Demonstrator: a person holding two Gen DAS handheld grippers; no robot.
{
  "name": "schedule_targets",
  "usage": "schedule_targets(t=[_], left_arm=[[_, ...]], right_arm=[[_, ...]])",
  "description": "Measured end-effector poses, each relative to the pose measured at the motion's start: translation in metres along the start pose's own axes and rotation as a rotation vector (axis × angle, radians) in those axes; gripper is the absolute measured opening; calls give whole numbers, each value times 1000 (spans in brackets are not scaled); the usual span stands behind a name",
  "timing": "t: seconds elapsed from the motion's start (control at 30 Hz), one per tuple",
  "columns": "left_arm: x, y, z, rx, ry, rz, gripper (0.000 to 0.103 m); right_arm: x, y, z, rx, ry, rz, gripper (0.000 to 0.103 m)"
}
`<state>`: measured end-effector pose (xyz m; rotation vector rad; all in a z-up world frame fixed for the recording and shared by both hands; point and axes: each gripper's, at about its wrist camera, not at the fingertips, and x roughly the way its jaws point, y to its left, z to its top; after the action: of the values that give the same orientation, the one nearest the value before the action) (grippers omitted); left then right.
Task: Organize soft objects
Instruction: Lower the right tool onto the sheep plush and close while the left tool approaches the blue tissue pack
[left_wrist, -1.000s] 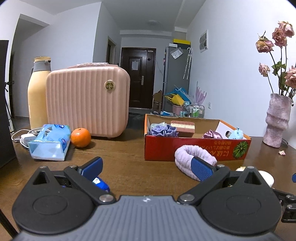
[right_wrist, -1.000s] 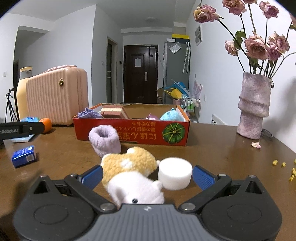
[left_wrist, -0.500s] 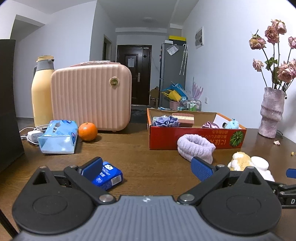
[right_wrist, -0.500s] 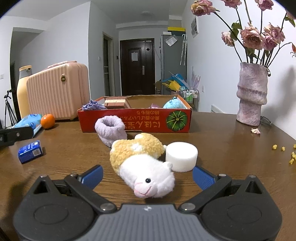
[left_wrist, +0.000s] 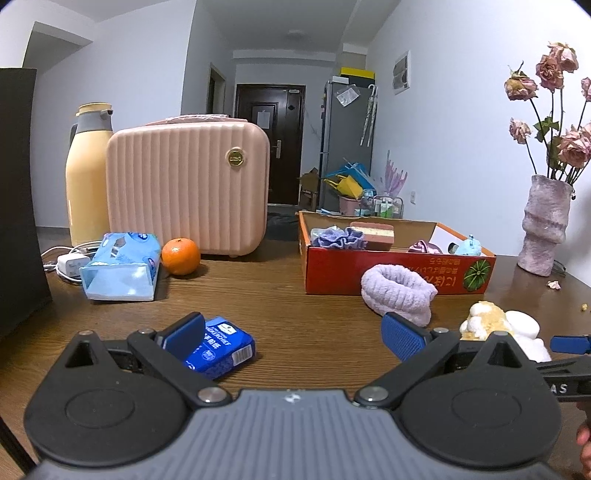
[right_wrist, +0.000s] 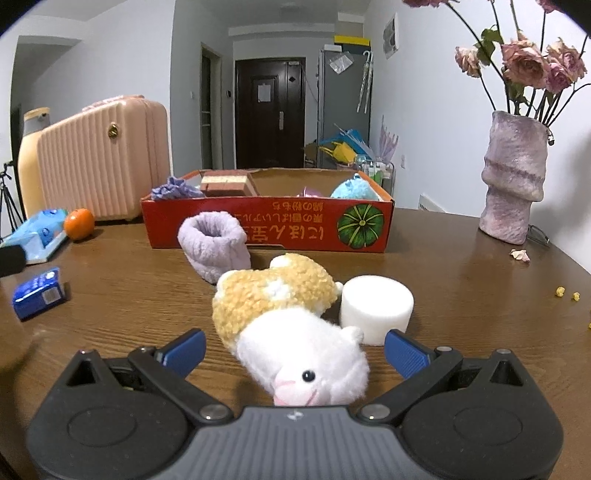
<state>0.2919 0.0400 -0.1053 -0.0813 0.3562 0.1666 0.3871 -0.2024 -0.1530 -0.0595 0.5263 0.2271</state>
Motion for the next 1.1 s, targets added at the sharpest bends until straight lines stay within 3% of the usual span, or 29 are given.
schedule_targets(t=[0.5, 1.1], left_arm=[[7, 29, 3, -20, 7, 39, 103], [19, 56, 5, -29, 42, 72, 103]], right_arm=[[41, 14, 12, -59, 74, 9, 103], [44, 18, 13, -89, 82, 60, 81]])
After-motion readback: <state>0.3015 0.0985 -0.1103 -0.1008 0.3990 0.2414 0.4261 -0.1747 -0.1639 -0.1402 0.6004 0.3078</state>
